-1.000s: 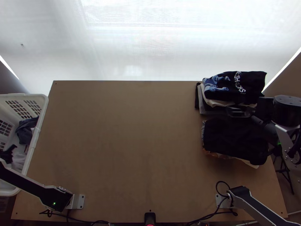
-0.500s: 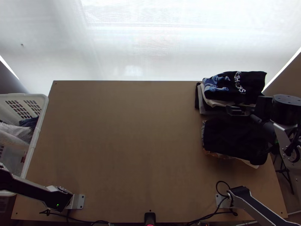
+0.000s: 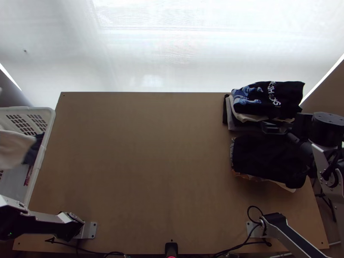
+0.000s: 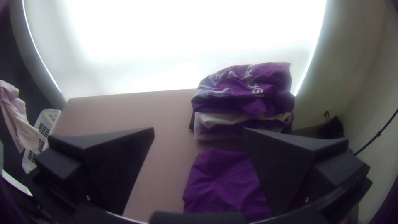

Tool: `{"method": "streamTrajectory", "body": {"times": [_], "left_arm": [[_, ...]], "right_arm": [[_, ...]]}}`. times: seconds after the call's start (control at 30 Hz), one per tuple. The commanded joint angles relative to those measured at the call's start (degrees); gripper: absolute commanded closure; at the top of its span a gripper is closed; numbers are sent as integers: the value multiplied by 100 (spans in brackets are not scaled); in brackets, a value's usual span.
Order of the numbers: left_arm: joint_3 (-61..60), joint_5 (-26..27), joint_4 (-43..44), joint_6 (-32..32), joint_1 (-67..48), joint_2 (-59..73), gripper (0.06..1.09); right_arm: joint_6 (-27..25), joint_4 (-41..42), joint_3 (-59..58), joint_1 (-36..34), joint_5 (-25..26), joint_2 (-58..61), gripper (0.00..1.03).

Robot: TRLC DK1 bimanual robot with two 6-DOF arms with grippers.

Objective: Fold the t-shirt

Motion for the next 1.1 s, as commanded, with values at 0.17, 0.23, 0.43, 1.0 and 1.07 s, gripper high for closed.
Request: {"method": "streamTrajectory", "body": {"times": [0.17,0.23,0.43,1.0,1.07], "left_arm": [[-958,238,-830,163,-1911,-1087,105],[-975,247,-839,154,-1929,-1114,105],[-1011,238,-1077,444,-1876,-1360,105],[-1986,-17,-1481,190,-3854,-1799,105],[-2663,-720,-1217,-4,-4820,-1825,105]], "right_arm": [[-46,196,-69,-271,-3,-56,4],[-73,213,-60,-332,-3,-64,4],[-81,336,-113,-332,-3,-56,4],[24,503,-737,-315,-12,-372,4],[15,503,-790,-323,-12,-451,5]]}}
